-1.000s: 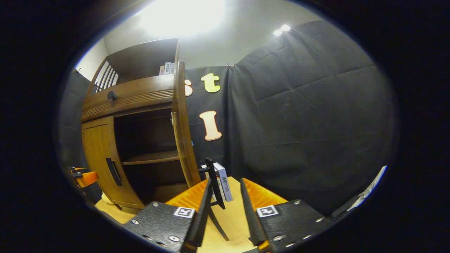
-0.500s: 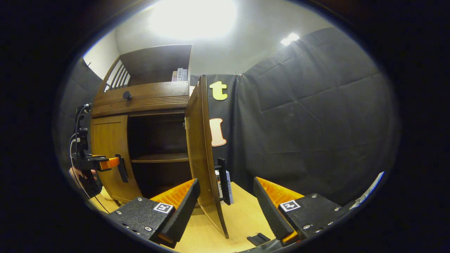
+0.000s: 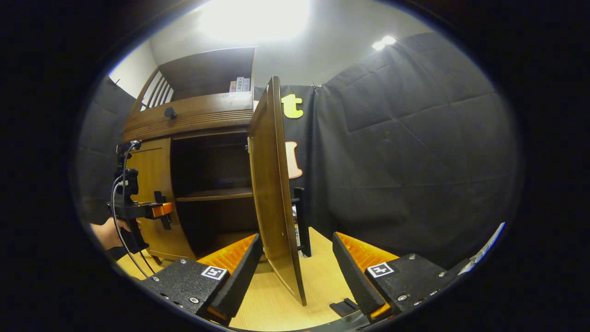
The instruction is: Open the right door of the double-door shoe cabinet with the right hand, and open the left door with the left hand.
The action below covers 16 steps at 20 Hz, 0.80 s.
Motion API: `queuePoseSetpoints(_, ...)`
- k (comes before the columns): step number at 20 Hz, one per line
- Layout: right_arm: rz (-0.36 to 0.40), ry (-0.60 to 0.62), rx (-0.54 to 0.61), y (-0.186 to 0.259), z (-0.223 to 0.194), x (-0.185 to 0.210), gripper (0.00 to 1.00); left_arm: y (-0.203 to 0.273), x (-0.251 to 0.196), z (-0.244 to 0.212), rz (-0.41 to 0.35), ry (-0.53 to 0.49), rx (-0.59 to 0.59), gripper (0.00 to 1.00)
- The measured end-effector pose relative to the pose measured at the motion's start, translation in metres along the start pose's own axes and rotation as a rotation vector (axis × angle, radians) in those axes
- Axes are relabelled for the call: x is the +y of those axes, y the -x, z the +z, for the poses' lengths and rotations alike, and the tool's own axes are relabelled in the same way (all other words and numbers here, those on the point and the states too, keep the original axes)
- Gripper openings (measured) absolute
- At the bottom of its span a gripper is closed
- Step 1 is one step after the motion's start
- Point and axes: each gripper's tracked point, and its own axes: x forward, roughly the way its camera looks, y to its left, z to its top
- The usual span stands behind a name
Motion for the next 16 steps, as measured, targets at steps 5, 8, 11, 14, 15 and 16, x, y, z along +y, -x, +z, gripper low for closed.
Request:
queuePoseSetpoints(5, 0.024, -0.024, 0.022, -0.002, -0.009, 0.013, 0.94, 0.001, 0.002, 0.002, 0.030, 0.012, 0.015, 0.77)
queuePoseSetpoints(8, 0.052, -0.021, 0.046, -0.005, -0.017, 0.027, 0.95, -0.001, -0.002, -0.003, 0.023, 0.035, 0.003, 0.63)
queuePoseSetpoints(11, 0.076, -0.024, 0.045, -0.006, -0.019, 0.033, 0.94, 0.007, 0.000, -0.004, 0.024, 0.035, 0.011, 0.38)
queuePoseSetpoints(14, 0.093, -0.014, 0.036, -0.007, -0.018, 0.035, 0.94, 0.001, 0.004, -0.003, 0.009, 0.040, 0.037, 0.22)
queuePoseSetpoints(15, 0.098, -0.012, 0.036, -0.007, -0.018, 0.036, 0.94, 0.003, 0.002, 0.000, -0.002, 0.047, 0.035, 0.20)
queuePoseSetpoints(16, 0.101, -0.011, 0.036, -0.008, -0.018, 0.038, 0.94, 0.005, 0.002, 0.002, -0.011, 0.050, 0.038, 0.18)
